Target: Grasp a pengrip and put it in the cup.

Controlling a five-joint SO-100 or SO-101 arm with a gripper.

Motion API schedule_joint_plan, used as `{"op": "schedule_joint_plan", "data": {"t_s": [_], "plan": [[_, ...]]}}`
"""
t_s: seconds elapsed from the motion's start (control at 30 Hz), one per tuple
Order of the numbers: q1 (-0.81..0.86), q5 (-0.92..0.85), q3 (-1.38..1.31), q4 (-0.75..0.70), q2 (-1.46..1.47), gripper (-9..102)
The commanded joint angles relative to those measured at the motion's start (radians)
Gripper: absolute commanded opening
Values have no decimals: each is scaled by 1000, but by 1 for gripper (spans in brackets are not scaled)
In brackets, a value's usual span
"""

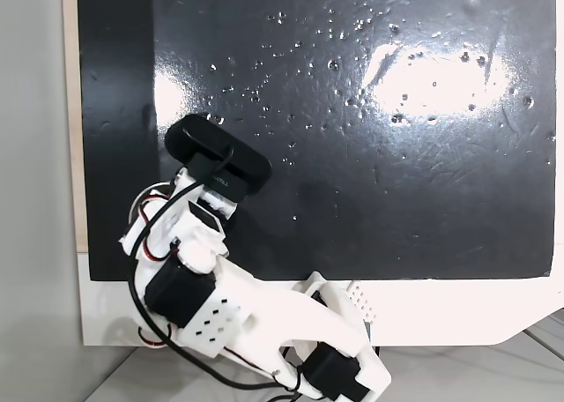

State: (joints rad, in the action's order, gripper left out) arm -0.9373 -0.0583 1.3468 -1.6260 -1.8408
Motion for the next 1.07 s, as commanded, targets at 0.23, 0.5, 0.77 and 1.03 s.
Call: {"op": "schedule_joint_plan", "data": {"t_s": [0.23, 0.5, 0.77, 1.03], "plan": [[-29, -11, 9, 3, -5, 3], [-20, -5, 8, -3, -5, 35], [-18, -5, 11, -5, -9, 36], [-17, -8, 11, -5, -12, 35]]}}
